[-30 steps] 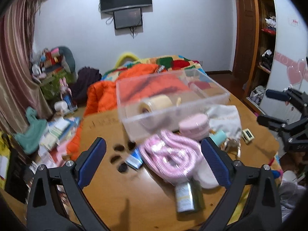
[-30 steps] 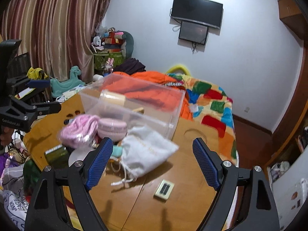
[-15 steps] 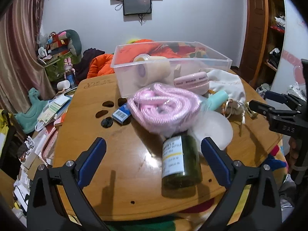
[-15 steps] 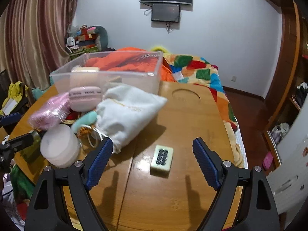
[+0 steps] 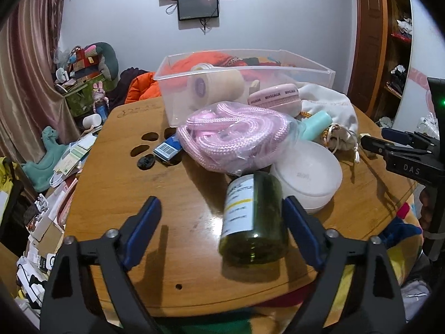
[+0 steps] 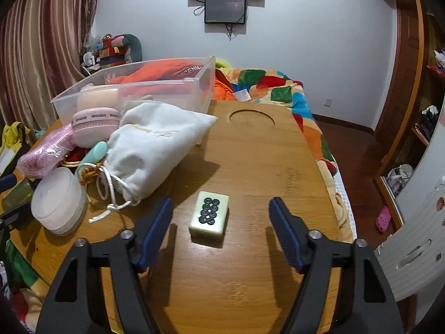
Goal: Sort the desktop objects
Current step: 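Grasp the green glass bottle with the left gripper while the right grasps the dotted tile, then lift the green bottle and dotted tile and carry both over the clear box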
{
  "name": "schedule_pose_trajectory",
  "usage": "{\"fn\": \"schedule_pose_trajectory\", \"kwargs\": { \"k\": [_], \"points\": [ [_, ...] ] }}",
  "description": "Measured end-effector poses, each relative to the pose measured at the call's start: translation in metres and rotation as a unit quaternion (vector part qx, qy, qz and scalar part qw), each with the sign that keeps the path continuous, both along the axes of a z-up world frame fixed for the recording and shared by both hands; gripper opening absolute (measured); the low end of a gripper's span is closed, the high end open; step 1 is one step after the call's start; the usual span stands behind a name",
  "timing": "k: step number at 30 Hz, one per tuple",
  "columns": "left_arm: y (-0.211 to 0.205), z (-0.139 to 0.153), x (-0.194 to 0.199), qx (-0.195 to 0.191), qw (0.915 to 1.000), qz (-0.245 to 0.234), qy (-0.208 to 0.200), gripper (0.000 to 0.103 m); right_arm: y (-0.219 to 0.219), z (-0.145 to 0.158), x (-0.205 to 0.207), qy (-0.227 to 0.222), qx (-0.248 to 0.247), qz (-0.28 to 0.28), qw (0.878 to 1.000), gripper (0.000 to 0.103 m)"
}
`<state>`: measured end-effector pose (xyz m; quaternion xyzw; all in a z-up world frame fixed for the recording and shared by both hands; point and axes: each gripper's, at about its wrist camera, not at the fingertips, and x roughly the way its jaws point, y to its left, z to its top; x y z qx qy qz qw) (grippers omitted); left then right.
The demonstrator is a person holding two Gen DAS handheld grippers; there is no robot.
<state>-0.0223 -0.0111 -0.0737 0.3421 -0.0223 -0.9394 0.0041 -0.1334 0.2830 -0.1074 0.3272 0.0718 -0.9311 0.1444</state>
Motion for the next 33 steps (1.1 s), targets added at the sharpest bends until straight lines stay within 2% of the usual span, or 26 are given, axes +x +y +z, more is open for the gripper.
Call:
{"fn": "schedule_pose_trajectory", "kwargs": {
  "k": [2, 3, 5, 10, 16, 27, 33],
  "points": [
    [0.001, -0.001, -0.001, 0.000, 1.0000, 0.000, 0.001, 0.083, 0.000, -0.001, -0.002, 0.000, 0.002, -0.002, 1.000, 0.061],
    [0.002, -0.002, -0.002, -0.001, 1.0000, 0.000, 0.002, 0.082, -0.001, -0.002, -0.002, -0.001, 0.003, -0.002, 1.000, 0.055],
    [0.002, -0.003, -0.002, -0.002, 1.0000, -0.001, 0.003, 0.073, -0.002, -0.004, -0.004, -0.008, 0.003, 0.004, 1.000, 0.046],
    [0.004, -0.010, -0.008, -0.004, 1.0000, -0.003, -0.008, 0.055, -0.004, -0.010, -0.004, -0.009, 0.004, 0.009, 1.000, 0.038],
    [0.007, -0.010, -0.008, 0.001, 1.0000, -0.008, 0.000, 0.041, -0.009, -0.011, 0.000, 0.002, 0.011, 0.021, 1.000, 0.024],
    [-0.004, -0.001, 0.005, 0.022, 0.9997, -0.003, 0.008, 0.041, -0.010, -0.008, 0.008, -0.002, -0.001, 0.035, 0.999, 0.022],
    [-0.010, 0.015, 0.022, 0.029, 0.9991, 0.010, 0.030, 0.041, -0.009, 0.003, 0.014, 0.005, -0.016, 0.045, 0.999, 0.022]
  ]
}}
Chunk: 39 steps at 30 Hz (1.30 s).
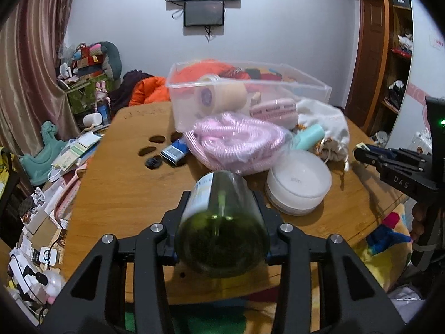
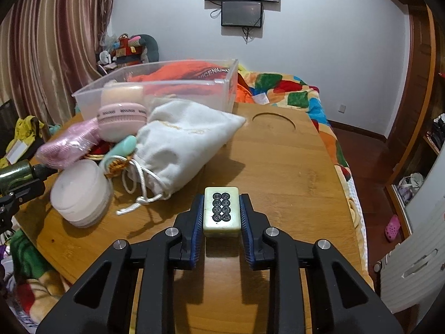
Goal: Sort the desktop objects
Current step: 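Lift the green bottle and dotted tile and carry both over the clear box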
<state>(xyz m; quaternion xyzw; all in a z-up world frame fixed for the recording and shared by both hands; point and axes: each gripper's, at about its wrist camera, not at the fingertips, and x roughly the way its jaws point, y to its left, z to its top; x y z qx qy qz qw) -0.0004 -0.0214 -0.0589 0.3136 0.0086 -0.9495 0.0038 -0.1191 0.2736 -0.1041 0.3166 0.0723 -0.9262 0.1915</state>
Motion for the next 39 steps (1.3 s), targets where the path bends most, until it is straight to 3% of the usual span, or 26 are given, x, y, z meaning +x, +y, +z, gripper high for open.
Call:
{"fn": "schedule_pose_trajectory", "kwargs": {
  "k": [17, 31, 39],
  "points": [
    [-0.007, 0.050, 0.010, 0.006, 0.9980, -0.009, 0.063, 0.041, -0.009, 0.040, 0.020, 0.037, -0.017, 0.036, 0.999, 0.022],
    [-0.017, 0.078, -0.045, 0.000, 0.9976, -0.040, 0.056, 0.041, -0.019, 0.092, 0.006, 0.093, -0.001, 0.057, 0.994, 0.022],
    [-0.020, 0.078, -0.045, 0.009, 0.9971, -0.041, 0.063, 0.041, -0.009, 0.071, -0.007, 0.066, 0.016, 0.034, 0.997, 0.022]
  ]
}}
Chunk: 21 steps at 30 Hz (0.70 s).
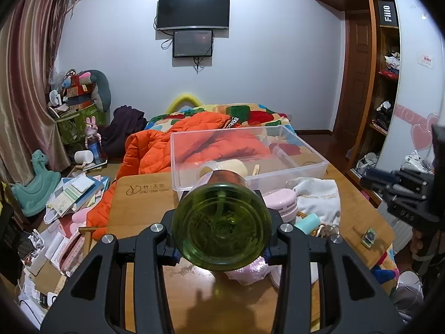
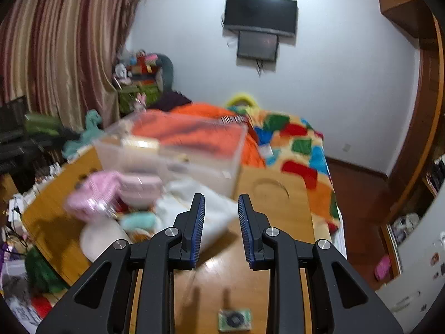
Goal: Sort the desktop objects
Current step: 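Lift the green bottle and dotted tile and carry both over the clear box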
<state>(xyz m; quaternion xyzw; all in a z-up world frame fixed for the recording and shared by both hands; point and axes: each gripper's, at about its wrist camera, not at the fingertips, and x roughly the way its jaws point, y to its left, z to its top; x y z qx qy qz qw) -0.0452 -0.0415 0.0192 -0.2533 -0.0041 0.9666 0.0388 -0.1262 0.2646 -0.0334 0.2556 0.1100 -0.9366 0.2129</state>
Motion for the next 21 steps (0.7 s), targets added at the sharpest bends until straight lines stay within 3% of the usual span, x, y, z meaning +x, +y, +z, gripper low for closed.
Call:
{"fn": "schedule_pose_trajectory", "kwargs": {
  "k": [5, 10, 12, 17, 21],
  "points": [
    [0.008, -0.006, 0.006, 0.003, 0.9998, -0.019, -0.008, 0.041, 0.028, -0.034, 0.000, -0.069, -0.003, -0.019, 0.997, 0.025],
    [0.018, -0.009, 0.010, 0.006, 0.9995, -0.030, -0.012, 0.041, 0.044, -0.065, 0.021, -0.108, 0.021, -0.028, 0.994, 0.031],
    [0.019, -0.011, 0.010, 0.011, 0.9993, -0.034, -0.015, 0.041, 0.054, -0.068, 0.028, -0.108, 0.007, -0.037, 0.993, 0.045],
    [0.025, -0.015, 0.015, 0.022, 0.9988, -0.038, -0.020, 0.041, 0.066, -0.072, 0.035, -0.123, -0.027, -0.041, 0.991, 0.046],
    [0.030, -0.022, 0.020, 0.020, 0.9985, -0.043, -0.028, 0.041, 0.057, -0.078, 0.037, -0.114, -0.003, -0.038, 0.993, 0.046]
  ]
}}
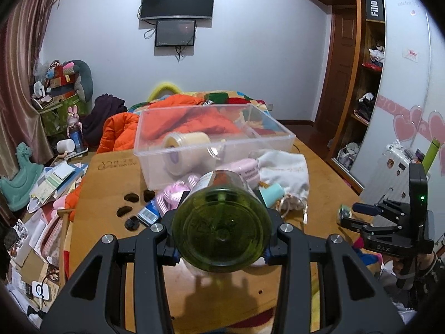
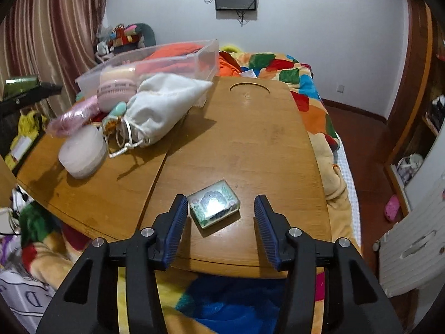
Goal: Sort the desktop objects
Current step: 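Lift the green bottle and dotted tile and carry both over the clear box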
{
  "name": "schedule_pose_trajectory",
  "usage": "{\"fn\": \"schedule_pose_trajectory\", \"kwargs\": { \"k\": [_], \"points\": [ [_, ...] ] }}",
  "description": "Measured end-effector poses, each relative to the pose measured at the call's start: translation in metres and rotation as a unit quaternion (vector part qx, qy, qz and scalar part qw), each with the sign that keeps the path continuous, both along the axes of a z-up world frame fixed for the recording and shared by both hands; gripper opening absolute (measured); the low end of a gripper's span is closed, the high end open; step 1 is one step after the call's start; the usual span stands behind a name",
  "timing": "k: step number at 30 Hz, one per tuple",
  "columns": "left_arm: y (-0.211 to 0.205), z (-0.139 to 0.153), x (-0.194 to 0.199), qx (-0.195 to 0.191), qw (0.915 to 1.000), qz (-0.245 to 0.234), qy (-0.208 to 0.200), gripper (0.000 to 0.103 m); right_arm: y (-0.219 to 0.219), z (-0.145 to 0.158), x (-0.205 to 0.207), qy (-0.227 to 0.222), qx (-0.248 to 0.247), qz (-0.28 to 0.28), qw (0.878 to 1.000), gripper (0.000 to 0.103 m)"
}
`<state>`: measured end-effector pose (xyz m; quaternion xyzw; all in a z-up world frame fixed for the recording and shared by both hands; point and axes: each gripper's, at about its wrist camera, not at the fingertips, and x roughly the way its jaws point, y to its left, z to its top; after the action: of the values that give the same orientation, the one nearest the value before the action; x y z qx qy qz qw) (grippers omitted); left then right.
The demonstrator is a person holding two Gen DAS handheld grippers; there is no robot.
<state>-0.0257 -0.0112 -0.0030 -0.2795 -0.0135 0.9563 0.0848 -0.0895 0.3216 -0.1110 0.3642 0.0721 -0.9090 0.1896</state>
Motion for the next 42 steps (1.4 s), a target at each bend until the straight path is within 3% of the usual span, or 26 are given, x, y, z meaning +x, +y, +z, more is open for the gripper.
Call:
{"fn": "schedule_pose_trajectory", "kwargs": {
  "k": [2, 4, 10, 20, 25, 42],
  "points": [
    [0.001, -0.005, 0.002, 0.003, 1.0000, -0.004, -0.006, 0.041, -0.006, -0.003, 0.000, 0.001, 0.006, 0.009, 1.000, 0.045],
    [0.004, -0.008, 0.003, 0.004, 0.9999, -0.006, -0.011, 0.041, -0.011, -0.006, -0.001, 0.001, 0.010, 0.013, 1.000, 0.038],
    [0.005, -0.008, 0.002, 0.006, 0.9999, -0.007, -0.010, 0.041, -0.017, -0.002, -0.005, -0.001, -0.002, 0.018, 1.000, 0.037],
    [-0.010, 0.013, -0.021, -0.017, 0.9996, 0.015, 0.013, 0.041, -0.045, 0.063, -0.017, 0.061, -0.037, 0.072, 0.995, 0.038],
    [-0.024, 0.023, -0.041, -0.009, 0.9997, 0.017, 0.014, 0.041, -0.072, 0.087, -0.032, 0.087, -0.039, 0.100, 0.990, 0.038],
    [-0.039, 0.050, -0.099, -0.017, 0.9995, 0.009, 0.025, 0.041, -0.120, 0.119, -0.101, 0.093, -0.049, 0.131, 0.986, 0.038]
  ]
}}
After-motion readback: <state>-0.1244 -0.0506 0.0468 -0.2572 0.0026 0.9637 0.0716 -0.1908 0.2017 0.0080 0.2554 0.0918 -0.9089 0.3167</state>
